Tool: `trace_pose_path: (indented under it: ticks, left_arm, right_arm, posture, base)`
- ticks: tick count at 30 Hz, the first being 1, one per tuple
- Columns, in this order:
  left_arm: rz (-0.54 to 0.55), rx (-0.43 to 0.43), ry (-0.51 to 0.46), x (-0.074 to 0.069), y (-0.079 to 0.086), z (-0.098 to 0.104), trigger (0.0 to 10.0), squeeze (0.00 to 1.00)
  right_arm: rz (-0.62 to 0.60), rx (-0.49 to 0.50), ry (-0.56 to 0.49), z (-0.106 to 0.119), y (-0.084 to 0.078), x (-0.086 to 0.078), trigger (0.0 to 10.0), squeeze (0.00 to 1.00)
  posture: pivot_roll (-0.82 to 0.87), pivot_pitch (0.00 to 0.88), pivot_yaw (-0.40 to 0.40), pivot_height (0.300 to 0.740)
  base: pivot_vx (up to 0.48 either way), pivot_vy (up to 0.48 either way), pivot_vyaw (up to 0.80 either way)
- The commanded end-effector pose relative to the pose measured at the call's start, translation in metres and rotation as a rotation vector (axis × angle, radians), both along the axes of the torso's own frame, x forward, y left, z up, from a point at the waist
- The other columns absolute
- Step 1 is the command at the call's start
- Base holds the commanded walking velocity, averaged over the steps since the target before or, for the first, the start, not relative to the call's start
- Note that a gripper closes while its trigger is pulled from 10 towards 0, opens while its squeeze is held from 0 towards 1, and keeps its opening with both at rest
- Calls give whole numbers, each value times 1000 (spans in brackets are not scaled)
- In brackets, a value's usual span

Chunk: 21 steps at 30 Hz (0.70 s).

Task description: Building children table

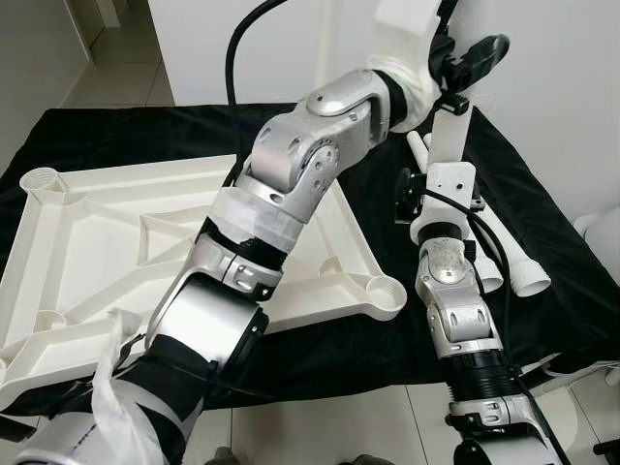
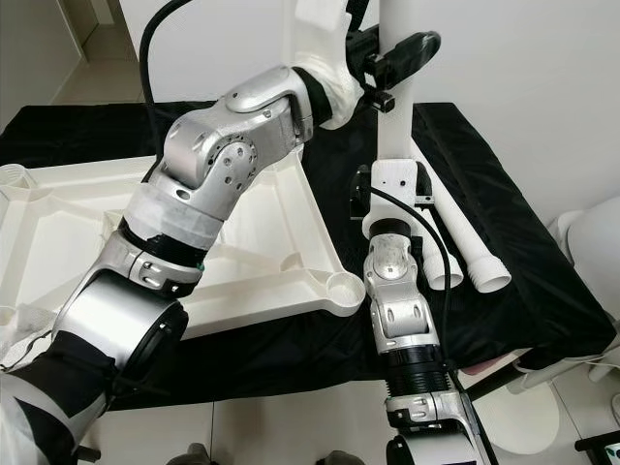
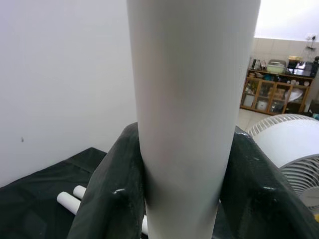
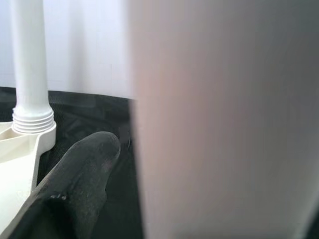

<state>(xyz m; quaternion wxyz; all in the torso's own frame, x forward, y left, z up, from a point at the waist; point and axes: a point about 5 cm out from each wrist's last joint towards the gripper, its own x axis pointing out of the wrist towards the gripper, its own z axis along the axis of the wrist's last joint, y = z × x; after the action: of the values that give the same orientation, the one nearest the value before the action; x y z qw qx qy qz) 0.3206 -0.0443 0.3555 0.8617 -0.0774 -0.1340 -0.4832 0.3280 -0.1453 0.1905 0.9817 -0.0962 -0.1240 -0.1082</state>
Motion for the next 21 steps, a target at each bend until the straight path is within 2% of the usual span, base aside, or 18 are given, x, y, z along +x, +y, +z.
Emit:
trace_pose_path:
  ticks: [1,9,10,13,14,16,17,18,21]
  left_arm:
    - [9,-15,-31,-1,0,8,10000,0]
    - [11,-23,-37,-3,-1,10,10000,0]
    - [10,-25,-40,-3,-1,11,10000,0]
    - [9,-26,-41,-4,-2,11,10000,0]
    - [8,-26,-43,-4,-2,11,10000,0]
    - [8,-26,-43,-4,-2,11,10000,0]
    - [6,-27,-46,-4,-2,12,10000,0]
    - [5,-29,-48,-5,-2,12,10000,0]
    - [5,-30,-50,-5,-3,13,10000,0]
  right_arm:
    - [-1,1,-1,-1,2,1,10000,0]
    - [-6,-32,1,-4,7,1,10000,0]
    - [-7,-41,-8,-2,7,1,4353,0]
    - [-6,-43,-12,-1,7,2,4353,0]
    - [-11,-49,-17,0,7,3,3490,0]
    - [-11,-49,-17,0,7,3,3490,0]
    - [-12,-48,-18,0,7,3,2510,0]
    - [-12,-42,-17,0,7,3,0,0]
    - [-15,-39,-16,0,7,3,0,0]
  posture:
    - [-13,0,-15,740]
    - [-10,0,-31,740]
    - [-9,0,-32,740]
    - [-9,0,-32,740]
    - [-10,0,-33,740]
    - [-10,0,-33,740]
    - [-9,0,-35,740]
    - [-9,0,-35,740]
    - [-9,0,-36,740]
  base:
    - [0,0,0]
    - [0,0,0]
    - [0,0,0]
    - [0,0,0]
    - [0,0,0]
    - [0,0,0]
    - [0,0,0]
    - [0,0,0]
    - [0,0,0]
